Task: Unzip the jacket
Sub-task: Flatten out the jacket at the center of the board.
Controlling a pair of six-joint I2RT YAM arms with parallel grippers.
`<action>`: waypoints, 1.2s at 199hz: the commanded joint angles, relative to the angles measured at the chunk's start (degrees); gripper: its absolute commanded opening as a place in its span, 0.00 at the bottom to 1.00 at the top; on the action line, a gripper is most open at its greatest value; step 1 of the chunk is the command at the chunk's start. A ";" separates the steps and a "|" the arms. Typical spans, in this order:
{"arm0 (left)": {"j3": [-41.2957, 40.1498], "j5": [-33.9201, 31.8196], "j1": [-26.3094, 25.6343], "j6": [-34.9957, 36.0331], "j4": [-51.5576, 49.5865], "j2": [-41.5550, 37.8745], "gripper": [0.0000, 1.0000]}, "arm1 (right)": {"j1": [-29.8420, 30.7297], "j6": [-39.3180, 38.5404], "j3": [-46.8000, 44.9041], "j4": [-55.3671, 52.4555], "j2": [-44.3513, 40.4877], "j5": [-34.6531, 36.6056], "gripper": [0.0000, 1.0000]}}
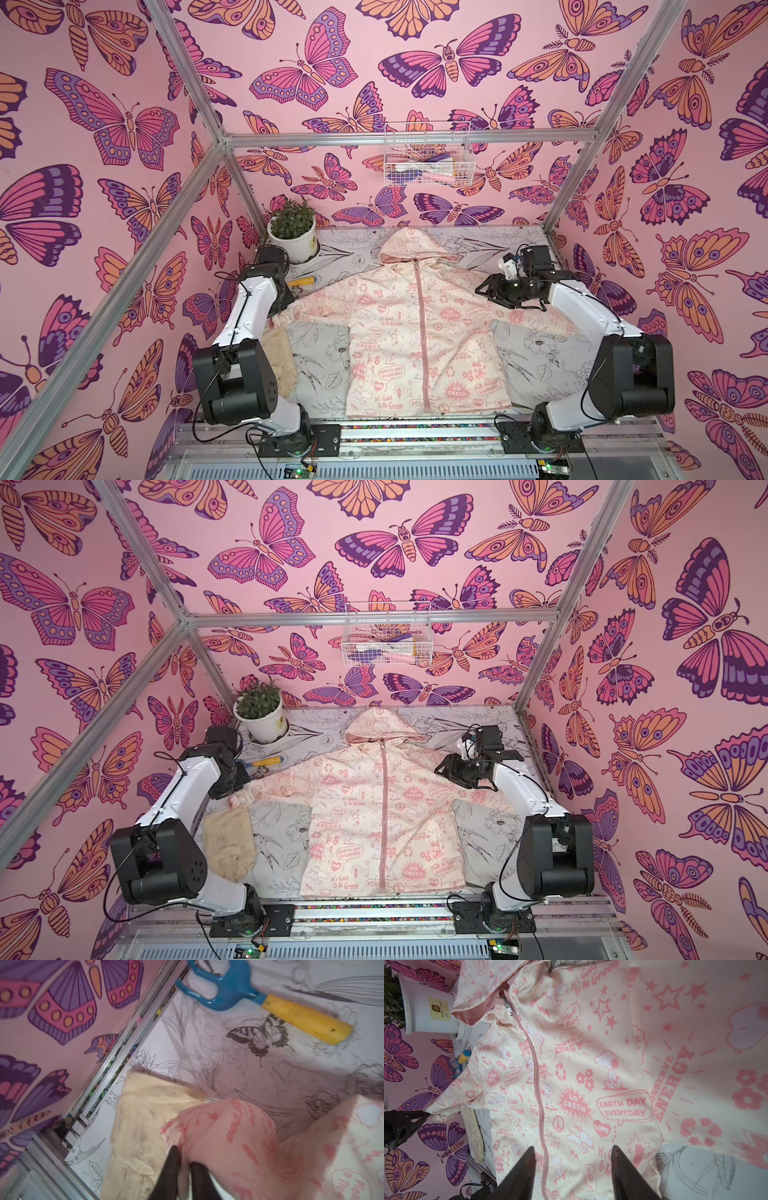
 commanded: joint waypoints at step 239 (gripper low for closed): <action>-4.89 25.28 -3.77 12.41 20.05 7.32 0.14 | 5.64 5.14 28.65 8.85 28.80 -6.52 0.42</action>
